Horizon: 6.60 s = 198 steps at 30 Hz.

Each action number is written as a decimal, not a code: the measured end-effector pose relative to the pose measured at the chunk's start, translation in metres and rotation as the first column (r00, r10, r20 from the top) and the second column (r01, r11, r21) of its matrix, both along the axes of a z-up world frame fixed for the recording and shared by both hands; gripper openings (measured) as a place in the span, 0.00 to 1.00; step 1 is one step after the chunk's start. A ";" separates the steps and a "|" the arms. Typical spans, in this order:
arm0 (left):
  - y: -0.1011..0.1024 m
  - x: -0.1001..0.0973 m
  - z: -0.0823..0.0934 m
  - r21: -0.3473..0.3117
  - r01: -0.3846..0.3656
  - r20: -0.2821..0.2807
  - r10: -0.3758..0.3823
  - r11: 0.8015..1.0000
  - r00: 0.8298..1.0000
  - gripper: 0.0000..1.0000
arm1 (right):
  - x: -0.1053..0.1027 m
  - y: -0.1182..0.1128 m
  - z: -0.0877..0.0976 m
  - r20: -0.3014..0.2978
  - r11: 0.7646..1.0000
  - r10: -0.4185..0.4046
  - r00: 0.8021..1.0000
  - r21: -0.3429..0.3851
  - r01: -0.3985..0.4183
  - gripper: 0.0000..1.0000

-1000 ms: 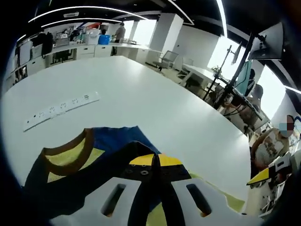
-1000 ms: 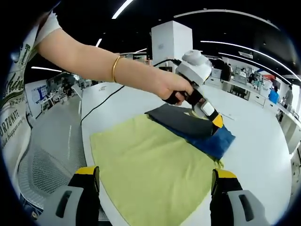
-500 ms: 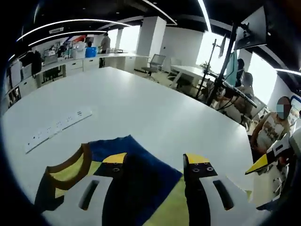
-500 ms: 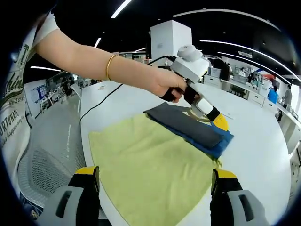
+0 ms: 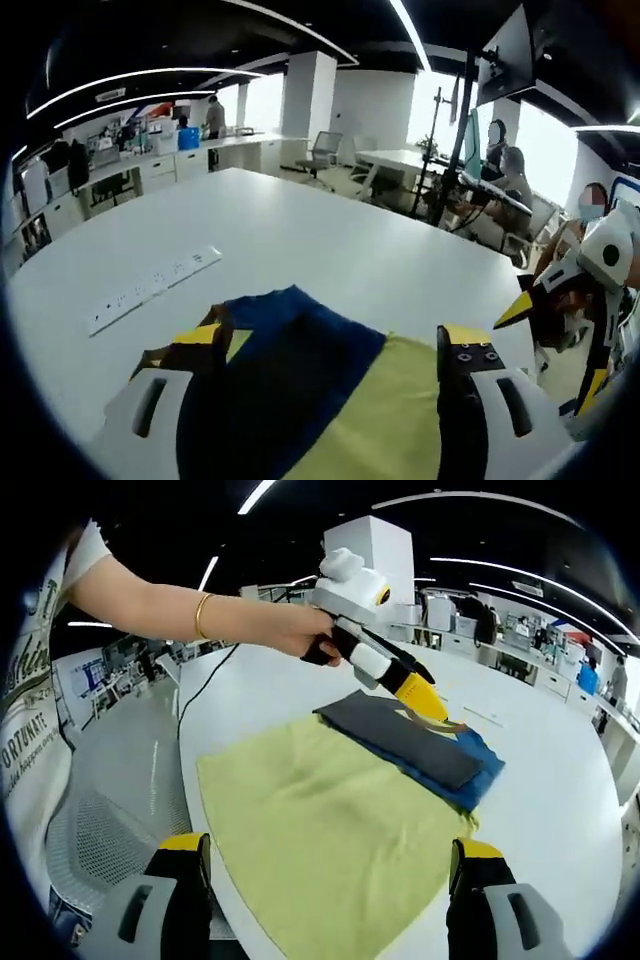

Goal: Fold the garment on the visible template until the final outline fits inside the template.

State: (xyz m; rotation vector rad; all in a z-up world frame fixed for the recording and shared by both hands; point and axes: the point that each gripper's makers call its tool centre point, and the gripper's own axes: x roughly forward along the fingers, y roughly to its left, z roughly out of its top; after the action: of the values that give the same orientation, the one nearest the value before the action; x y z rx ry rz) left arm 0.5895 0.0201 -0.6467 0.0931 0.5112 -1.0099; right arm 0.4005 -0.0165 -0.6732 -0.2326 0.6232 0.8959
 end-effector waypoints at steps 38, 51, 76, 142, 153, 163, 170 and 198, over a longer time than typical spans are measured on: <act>0.136 -0.174 -0.021 0.115 0.063 0.030 -0.067 0.991 0.997 0.96 | -0.033 -0.012 -0.020 -0.065 0.988 0.100 0.993 -0.112 -0.106 0.96; 0.162 -0.214 -0.054 0.203 0.109 -0.019 -0.107 0.973 0.994 0.87 | -0.043 -0.021 -0.036 -0.083 0.988 0.095 0.992 -0.118 -0.104 0.92; 0.199 -0.240 -0.095 0.343 0.182 -0.070 -0.169 0.921 0.983 0.45 | -0.063 -0.044 -0.070 -0.108 0.956 0.121 0.987 -0.255 -0.145 0.52; 0.203 -0.253 -0.091 0.365 0.139 -0.168 -0.082 0.920 0.982 0.01 | -0.074 -0.047 -0.066 -0.112 0.943 0.198 0.974 -0.250 -0.221 0.00; 0.202 -0.275 -0.082 0.329 0.159 -0.191 -0.099 0.931 0.976 0.01 | -0.093 -0.048 -0.060 -0.128 0.951 0.190 0.973 -0.223 -0.215 0.00; 0.197 -0.293 -0.078 0.312 0.187 -0.223 -0.119 0.932 0.967 0.01 | -0.107 -0.049 -0.055 -0.154 0.950 0.194 0.969 -0.216 -0.225 0.00; 0.198 -0.300 -0.070 0.302 0.188 -0.232 -0.120 0.934 0.965 0.01 | -0.114 -0.051 -0.049 -0.160 0.949 0.196 0.968 -0.216 -0.228 0.00; 0.198 -0.248 0.008 0.330 0.167 -0.045 -0.162 0.929 0.986 0.00 | -0.071 -0.049 0.023 0.036 0.912 0.276 0.960 -0.326 -0.250 0.00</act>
State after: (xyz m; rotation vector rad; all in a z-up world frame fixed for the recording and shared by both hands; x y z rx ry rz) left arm 0.3417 0.2184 -0.6391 0.4364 0.6961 -1.0806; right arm 0.3291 -0.0653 -0.6504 -0.6550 0.6694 1.0374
